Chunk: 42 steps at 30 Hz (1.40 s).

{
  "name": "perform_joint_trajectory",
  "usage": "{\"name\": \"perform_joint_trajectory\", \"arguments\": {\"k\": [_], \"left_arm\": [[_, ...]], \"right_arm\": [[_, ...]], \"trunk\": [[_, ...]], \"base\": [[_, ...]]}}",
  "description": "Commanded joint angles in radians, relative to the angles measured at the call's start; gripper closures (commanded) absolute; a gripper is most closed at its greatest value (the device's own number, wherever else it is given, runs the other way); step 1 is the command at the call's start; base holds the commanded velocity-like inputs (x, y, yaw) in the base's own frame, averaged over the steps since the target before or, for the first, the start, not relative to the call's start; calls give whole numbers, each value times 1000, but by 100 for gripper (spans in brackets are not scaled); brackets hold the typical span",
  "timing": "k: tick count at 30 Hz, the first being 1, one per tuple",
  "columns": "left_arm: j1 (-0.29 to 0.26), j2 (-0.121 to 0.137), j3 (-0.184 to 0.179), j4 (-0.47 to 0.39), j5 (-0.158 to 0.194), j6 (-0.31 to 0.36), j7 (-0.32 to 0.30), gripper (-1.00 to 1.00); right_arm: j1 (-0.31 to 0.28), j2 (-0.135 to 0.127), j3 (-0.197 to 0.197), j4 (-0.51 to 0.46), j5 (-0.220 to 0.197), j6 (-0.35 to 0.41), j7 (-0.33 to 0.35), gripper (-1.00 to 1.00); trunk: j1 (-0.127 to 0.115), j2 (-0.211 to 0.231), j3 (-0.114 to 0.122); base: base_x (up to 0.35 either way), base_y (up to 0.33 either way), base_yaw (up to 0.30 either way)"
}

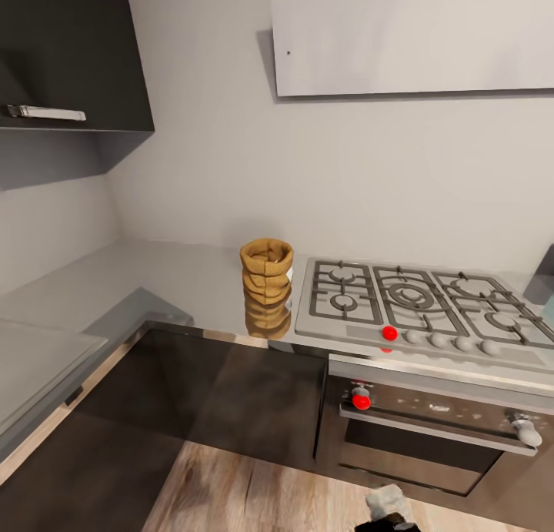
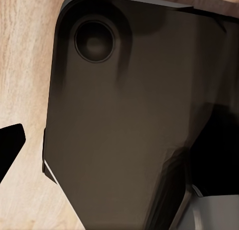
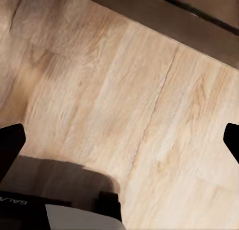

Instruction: In the kitchen, take the popcorn bag from the countertop, put it into the microwave, and heat it until the popcorn is cooked so the cooked popcorn ends up inside the bag.

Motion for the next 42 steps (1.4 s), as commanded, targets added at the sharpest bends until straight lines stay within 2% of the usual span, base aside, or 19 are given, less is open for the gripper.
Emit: {"name": "perform_joint_trajectory", "arguments": {"k": [1,2,4,6,7,8,9,11,12,20,25,26,30,31,33,37,38,42], "left_arm": [[0,0,2,0,6,-3,-1,-100],[0,0,1,0,6,-3,-1,-100],[0,0,1,0,6,-3,-1,-100],[0,0,1,0,6,-3,-1,-100],[0,0,1,0,6,-3,-1,-100],[0,0,1,0,6,-3,-1,-100],[0,0,1,0,6,-3,-1,-100],[0,0,1,0,6,-3,-1,-100],[0,0,1,0,5,-3,-1,-100],[0,0,1,0,5,-3,-1,-100],[0,0,1,0,5,-3,-1,-100],[0,0,1,0,5,-3,-1,-100],[0,0,1,0,5,-3,-1,-100],[0,0,1,0,5,-3,-1,-100],[0,0,1,0,5,-3,-1,-100],[0,0,1,0,5,-3,-1,-100],[0,0,1,0,5,-3,-1,-100],[0,0,1,0,6,-3,-1,-100]], "right_arm": [[-1,8,48,-78,9,71,58,-100],[-1,14,116,-196,5,171,123,-100],[-1,18,174,-361,-8,297,215,-100],[-1,18,209,-486,-26,399,291,-100],[2,18,244,-553,-39,478,340,-100],[1,18,267,-581,-46,530,367,-100],[-13,18,300,-612,-58,616,405,-100],[-50,18,314,-627,-71,670,423,-100],[-89,18,319,-633,-85,691,429,-100],[-356,18,325,-639,-212,691,435,-100],[-511,18,324,-634,-226,691,434,-100],[-560,18,324,-632,-226,691,433,-100],[-649,18,323,-628,-222,691,425,-100],[-692,18,320,-623,-219,691,408,-100],[-735,18,317,-606,-213,691,359,-100],[-831,18,309,-502,-196,691,130,-100],[-860,18,297,-466,-195,691,43,-100],[-942,18,258,-380,-198,691,-128,-100]], "trunk": [[0,-1,-1],[0,-1,-1],[0,-1,-1],[0,-1,-1],[0,-1,-1],[0,-1,-1],[0,-1,-1],[0,-1,-1],[0,-1,-1],[0,-1,-1],[0,-1,-1],[0,-1,-1],[0,-1,-1],[0,-1,-1],[0,-1,-1],[0,-1,-1],[0,-1,-1],[0,-1,-1]], "base": [[0,0,0],[0,0,0],[0,0,0],[0,0,0],[0,0,0],[0,0,0],[0,0,0],[0,0,0],[0,0,0],[0,0,0],[0,0,0],[0,0,0],[0,0,0],[0,0,0],[0,0,0],[0,0,0],[0,0,0],[0,0,0]]}}
